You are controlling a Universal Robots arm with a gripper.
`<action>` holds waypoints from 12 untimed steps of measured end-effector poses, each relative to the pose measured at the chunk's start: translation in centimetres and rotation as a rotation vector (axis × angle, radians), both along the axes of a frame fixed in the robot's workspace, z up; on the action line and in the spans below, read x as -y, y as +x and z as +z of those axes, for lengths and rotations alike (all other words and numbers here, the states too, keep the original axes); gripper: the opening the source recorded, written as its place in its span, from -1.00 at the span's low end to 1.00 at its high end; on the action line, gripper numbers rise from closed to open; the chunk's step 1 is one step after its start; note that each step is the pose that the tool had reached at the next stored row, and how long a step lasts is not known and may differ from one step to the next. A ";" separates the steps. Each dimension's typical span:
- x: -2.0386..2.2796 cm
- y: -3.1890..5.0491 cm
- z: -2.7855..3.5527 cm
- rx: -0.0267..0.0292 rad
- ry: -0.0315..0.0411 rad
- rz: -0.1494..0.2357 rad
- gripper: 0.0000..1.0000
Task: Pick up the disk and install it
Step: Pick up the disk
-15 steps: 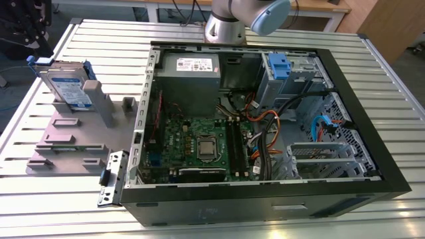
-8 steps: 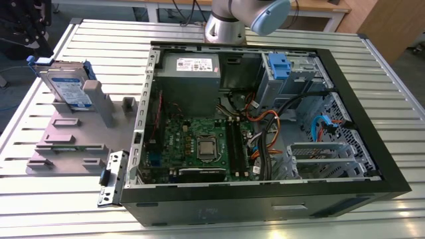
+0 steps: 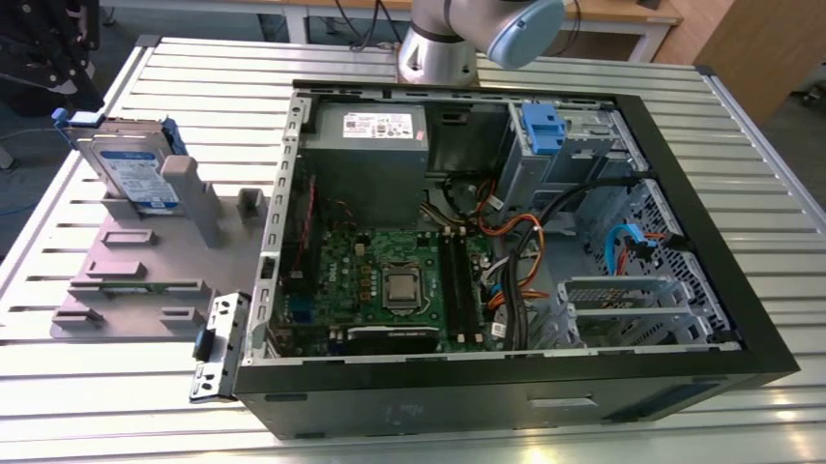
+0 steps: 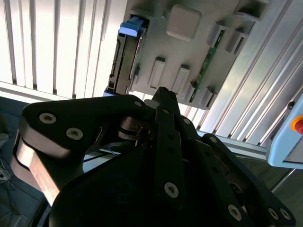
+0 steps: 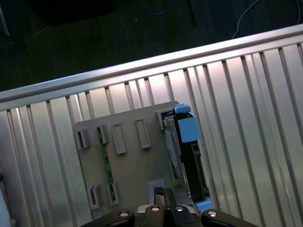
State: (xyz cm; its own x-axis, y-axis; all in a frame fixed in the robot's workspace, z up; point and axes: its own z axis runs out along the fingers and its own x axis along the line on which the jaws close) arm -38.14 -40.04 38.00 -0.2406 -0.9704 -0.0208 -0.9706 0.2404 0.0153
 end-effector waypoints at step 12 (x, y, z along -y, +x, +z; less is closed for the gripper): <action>0.00 0.00 0.00 0.0000 0.0000 0.029 -0.79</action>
State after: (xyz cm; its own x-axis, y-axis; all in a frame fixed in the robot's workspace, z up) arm -38.14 -40.04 38.00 -0.2122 -0.9770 -0.0207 -0.9772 0.2119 0.0154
